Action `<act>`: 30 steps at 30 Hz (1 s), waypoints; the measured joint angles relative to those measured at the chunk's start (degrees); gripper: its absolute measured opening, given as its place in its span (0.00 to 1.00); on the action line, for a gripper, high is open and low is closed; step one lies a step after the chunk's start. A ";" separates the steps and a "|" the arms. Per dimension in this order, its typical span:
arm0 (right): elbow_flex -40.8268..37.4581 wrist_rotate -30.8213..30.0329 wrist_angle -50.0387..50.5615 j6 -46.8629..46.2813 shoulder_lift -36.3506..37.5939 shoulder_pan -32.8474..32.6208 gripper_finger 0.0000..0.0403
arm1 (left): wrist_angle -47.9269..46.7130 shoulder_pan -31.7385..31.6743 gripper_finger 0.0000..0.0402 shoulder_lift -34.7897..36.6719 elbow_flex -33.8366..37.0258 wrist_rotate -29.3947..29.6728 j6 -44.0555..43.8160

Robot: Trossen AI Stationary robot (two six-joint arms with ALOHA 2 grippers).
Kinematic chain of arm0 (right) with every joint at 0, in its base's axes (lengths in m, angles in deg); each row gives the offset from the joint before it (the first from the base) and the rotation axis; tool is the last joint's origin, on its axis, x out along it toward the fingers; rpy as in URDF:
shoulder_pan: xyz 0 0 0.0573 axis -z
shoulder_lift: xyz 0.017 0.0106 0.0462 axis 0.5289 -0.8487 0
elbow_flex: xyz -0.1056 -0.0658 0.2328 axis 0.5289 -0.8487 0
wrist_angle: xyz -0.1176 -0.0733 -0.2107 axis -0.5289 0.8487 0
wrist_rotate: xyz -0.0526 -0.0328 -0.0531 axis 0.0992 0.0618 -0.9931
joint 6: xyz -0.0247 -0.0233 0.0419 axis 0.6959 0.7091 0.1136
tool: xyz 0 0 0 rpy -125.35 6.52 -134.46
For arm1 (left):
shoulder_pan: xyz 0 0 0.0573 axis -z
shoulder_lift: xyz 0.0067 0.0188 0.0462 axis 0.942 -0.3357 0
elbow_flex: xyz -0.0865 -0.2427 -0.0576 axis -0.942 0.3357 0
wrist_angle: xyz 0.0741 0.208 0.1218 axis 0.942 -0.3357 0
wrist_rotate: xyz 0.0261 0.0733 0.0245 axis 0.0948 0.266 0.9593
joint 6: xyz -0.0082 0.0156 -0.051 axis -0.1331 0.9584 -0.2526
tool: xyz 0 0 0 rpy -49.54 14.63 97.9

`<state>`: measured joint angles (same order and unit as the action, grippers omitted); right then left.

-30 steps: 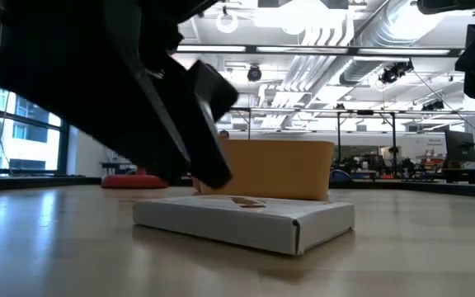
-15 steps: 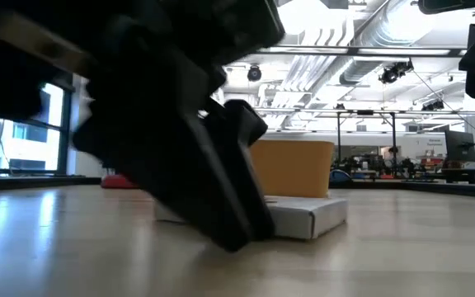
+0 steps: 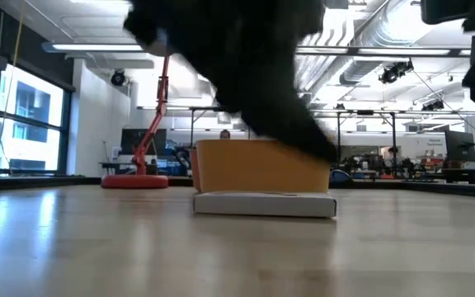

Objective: Pick and place items into bin
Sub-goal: Put the card reader box into the yellow bin

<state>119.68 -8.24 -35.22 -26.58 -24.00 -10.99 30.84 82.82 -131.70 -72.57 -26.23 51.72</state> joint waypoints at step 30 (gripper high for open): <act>-15.37 -0.81 -23.87 -3.92 0.04 12.72 0.41 | -32.53 -3.71 0.37 7.28 5.47 8.86 -4.22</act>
<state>104.31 -9.05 -59.09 -30.50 -23.95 1.73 -1.68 79.11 -124.42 -67.09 -17.36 47.50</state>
